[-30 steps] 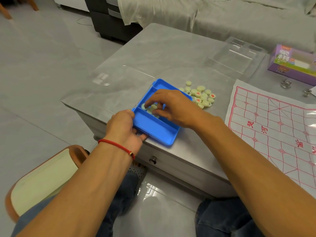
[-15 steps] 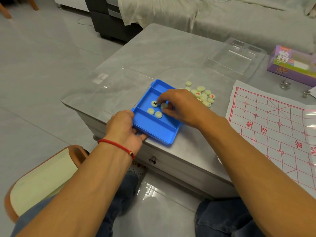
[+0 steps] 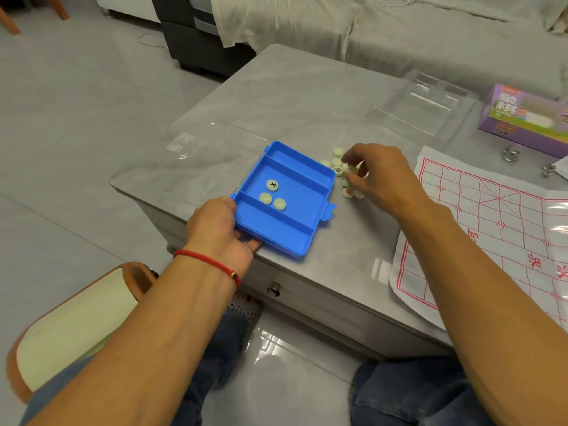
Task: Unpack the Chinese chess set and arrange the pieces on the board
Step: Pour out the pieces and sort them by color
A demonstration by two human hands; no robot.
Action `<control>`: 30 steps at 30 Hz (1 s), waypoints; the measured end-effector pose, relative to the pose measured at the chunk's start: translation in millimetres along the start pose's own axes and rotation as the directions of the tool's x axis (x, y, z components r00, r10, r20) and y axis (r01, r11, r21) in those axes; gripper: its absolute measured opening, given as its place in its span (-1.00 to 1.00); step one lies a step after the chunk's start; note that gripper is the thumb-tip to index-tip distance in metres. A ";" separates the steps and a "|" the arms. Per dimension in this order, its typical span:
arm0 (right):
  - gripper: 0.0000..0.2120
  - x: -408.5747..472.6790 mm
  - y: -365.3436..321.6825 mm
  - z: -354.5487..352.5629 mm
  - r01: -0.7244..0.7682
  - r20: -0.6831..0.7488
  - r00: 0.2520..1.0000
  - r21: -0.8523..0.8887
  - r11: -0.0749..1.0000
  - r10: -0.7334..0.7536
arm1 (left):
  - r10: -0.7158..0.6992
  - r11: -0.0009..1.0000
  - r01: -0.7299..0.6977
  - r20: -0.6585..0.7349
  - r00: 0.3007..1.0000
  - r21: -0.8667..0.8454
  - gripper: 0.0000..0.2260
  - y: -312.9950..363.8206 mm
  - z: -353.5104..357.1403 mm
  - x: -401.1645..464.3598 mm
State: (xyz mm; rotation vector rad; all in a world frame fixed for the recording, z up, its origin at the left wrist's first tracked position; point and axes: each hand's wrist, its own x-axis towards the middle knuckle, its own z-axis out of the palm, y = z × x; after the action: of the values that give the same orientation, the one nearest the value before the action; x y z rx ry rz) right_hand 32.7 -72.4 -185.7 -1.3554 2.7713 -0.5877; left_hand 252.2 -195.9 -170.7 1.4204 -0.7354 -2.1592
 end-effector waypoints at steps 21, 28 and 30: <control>-0.55 -11.7 -76.4 28.8 0.308 0.211 0.910 0.233 0.922 -0.357 | 0.022 1.000 -0.022 0.027 0.999 0.020 -0.75 -3.3 0.3 2.2; -0.59 -11.5 -73.5 25.6 0.325 0.231 0.901 0.200 0.924 -0.367 | 0.008 1.000 -0.009 0.028 1.000 0.021 -0.73 -4.4 -0.1 1.7; -0.64 -11.4 -73.3 28.0 0.330 0.221 0.901 0.207 0.921 -0.373 | 0.008 1.000 -0.009 0.026 1.000 0.019 -0.74 -4.6 0.0 1.6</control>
State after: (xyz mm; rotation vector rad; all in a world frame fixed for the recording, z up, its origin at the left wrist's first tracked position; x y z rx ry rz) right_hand 100.2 -113.8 -189.3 -1.7658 2.2364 -0.5821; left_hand 251.3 -193.4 -174.9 1.3992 -0.7724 -2.1733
